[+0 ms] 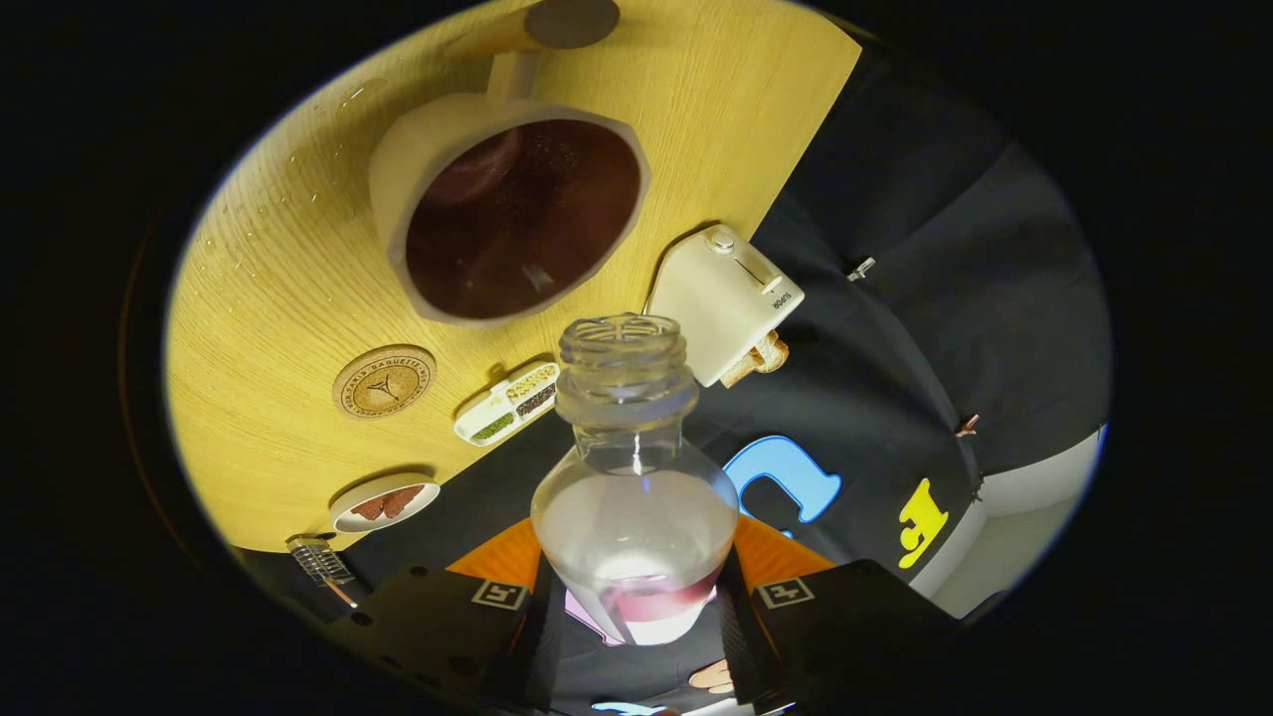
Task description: Take the bottle from table, then pour the juice into the cup, finally place the bottle on the coaster
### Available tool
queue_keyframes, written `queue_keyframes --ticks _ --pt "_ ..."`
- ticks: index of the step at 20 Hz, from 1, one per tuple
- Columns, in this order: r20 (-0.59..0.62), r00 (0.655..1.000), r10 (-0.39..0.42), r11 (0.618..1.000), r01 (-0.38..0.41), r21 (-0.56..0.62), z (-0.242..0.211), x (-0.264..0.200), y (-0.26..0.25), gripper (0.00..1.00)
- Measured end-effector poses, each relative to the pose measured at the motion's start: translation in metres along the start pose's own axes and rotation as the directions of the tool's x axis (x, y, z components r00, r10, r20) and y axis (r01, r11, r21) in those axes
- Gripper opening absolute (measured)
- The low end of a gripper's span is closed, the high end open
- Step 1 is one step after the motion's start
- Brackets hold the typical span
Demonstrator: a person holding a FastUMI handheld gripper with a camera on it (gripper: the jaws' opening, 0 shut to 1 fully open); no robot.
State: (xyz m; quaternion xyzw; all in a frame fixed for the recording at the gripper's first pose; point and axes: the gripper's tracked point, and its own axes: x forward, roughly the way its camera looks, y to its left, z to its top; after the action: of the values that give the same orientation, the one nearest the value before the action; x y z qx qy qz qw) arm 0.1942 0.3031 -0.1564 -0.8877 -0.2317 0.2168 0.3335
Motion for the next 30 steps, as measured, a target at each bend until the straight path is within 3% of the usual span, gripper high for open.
queue_keyframes --ticks 7,11,21,23,25,27,30 --pt "0.001 1.000 0.012 0.997 -0.012 0.074 0.005 -0.002 0.008 0.68" --pt "-0.014 1.000 0.005 0.983 -0.002 0.186 -0.004 -0.003 0.005 0.68" --pt "-0.049 0.998 -0.040 0.882 0.058 0.467 -0.036 -0.021 0.002 0.68" --pt "-0.052 0.998 -0.036 0.842 0.058 0.537 -0.039 -0.029 0.004 0.68" --pt "-0.060 0.998 -0.033 0.772 0.064 0.633 -0.046 -0.037 0.004 0.69" --pt "-0.071 0.997 -0.015 0.672 0.063 0.738 -0.056 -0.043 0.004 0.68" --pt "-0.080 0.996 0.043 0.484 0.050 0.874 -0.068 -0.048 0.011 0.69"
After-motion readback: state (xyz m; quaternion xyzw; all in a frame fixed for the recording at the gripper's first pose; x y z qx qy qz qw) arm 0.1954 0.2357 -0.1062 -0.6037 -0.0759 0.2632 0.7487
